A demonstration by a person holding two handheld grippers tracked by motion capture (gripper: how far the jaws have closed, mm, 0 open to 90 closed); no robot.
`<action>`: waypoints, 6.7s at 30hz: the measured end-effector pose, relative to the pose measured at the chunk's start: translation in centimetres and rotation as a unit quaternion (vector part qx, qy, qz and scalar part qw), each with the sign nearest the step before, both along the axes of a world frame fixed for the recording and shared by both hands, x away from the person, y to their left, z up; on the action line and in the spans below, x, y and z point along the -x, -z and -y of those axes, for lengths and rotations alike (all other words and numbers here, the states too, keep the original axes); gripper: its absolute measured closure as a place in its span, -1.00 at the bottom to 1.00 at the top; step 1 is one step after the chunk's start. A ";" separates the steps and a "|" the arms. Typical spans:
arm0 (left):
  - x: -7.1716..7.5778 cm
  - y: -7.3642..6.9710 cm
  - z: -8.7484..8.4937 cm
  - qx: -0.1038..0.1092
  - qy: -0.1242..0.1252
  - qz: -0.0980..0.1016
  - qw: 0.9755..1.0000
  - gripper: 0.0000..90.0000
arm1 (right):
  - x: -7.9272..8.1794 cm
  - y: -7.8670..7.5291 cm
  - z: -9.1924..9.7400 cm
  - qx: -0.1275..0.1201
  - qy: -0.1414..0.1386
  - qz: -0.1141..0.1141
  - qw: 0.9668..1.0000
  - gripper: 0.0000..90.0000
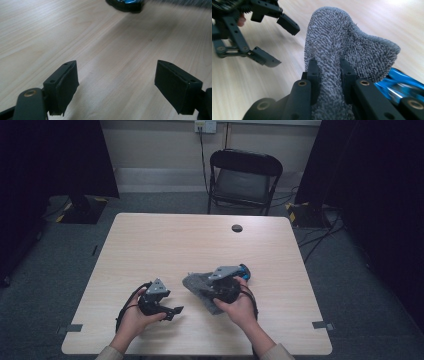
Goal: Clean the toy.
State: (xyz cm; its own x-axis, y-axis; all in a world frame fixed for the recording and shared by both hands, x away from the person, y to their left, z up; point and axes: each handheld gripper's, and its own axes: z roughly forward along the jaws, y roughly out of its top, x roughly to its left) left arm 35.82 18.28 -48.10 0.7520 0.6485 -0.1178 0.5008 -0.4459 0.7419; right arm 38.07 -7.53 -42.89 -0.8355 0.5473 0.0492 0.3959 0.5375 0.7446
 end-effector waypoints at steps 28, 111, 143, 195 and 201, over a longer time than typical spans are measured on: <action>-0.1 0.3 -0.3 -0.014 0.000 0.006 1.000 -0.59 | -1.0 3.5 -4.6 -0.013 -0.044 -0.018 0.999 0.00; -6.7 0.0 7.4 -0.016 -0.158 -0.050 0.986 -0.65 | -7.7 4.4 13.4 0.001 0.160 -0.004 0.987 0.31; -2.7 -2.2 3.9 0.007 -0.151 -0.029 0.988 -0.43 | -7.2 4.4 12.8 0.007 0.170 0.004 0.985 0.31; -4.5 -1.1 7.3 0.029 -0.041 -0.084 0.995 0.51 | -6.8 4.7 11.9 -0.007 0.167 0.006 0.986 0.26; -6.7 -1.6 4.7 0.030 -0.099 -0.069 0.992 0.51 | -6.9 4.7 12.0 -0.009 0.165 0.003 0.986 0.26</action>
State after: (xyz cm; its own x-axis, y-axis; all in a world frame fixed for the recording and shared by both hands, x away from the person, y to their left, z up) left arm 42.52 13.54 -46.53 0.5847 0.7707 -0.2534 0.6729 -0.2863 0.6821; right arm 44.92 -19.53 -47.55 -0.6121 0.7887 0.0569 0.5427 0.3666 0.7556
